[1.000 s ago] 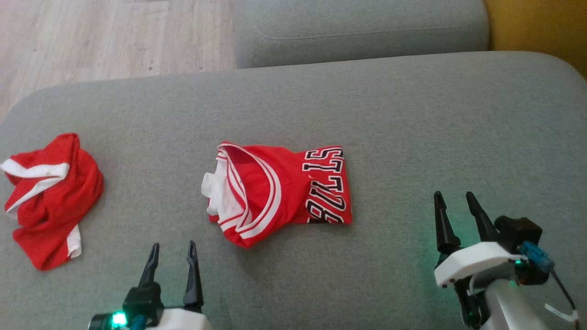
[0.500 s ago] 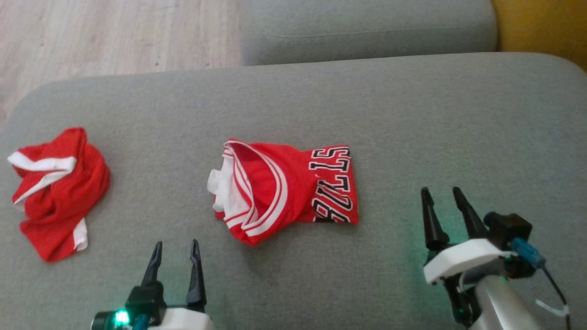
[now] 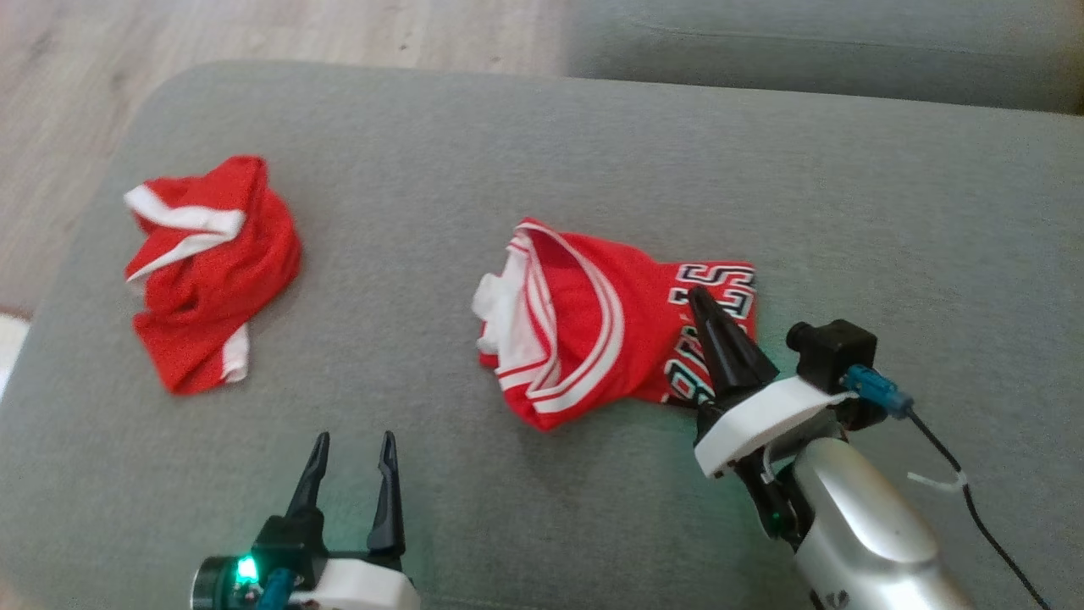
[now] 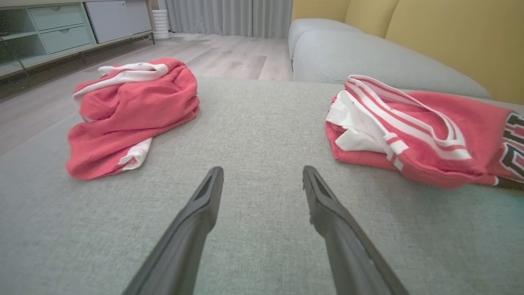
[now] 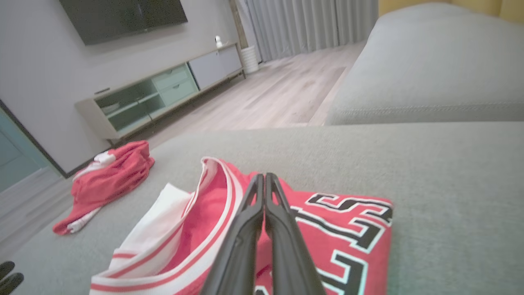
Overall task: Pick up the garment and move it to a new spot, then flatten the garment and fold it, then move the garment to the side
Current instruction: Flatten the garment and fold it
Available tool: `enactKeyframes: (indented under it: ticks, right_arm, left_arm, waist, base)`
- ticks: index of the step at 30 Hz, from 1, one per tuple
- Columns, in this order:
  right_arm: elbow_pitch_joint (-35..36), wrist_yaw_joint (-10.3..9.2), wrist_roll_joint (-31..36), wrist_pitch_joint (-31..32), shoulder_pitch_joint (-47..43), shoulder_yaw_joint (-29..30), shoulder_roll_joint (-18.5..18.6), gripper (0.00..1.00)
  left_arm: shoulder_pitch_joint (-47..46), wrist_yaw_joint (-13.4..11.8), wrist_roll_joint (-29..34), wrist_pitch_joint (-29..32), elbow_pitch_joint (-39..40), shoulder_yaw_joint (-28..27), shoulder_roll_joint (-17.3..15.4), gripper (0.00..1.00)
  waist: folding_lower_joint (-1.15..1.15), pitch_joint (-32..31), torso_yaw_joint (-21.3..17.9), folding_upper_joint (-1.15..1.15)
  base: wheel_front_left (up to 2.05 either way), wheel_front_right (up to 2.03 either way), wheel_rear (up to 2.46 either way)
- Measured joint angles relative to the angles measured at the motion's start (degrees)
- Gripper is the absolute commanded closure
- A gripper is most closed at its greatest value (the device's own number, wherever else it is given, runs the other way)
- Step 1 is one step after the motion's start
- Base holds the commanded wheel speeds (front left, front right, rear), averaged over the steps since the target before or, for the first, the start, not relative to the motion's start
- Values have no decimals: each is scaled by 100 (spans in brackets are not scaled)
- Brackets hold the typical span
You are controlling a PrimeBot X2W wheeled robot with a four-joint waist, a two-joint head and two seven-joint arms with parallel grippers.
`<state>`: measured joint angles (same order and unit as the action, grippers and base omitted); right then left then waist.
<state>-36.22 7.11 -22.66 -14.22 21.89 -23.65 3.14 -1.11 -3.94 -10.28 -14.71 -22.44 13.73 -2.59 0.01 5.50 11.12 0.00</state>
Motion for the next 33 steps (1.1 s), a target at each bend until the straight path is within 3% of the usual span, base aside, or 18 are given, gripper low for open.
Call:
enactKeyframes:
  ticks: [12,21,33]
  right_arm:
    - [-1574,0,9,12,701,-352,22,100]
    - [-1494,-1,-725,62,827,-1491,105,100]
    - [-1117,-1,-1491,575,848,-3176,108,100]
  left_arm:
    - [-172,48,-187,0,-30,314,-1,0]
    - [-277,47,-245,0,45,445,1,0]
    - [-307,99,-245,0,80,467,0,0]
  waist:
    - [0,359,660,0]
    - [0,576,998,0]
    - [-1,491,824,0]
  base:
    - [0,0,0]
    - [0,0,0]
    - [0,0,0]
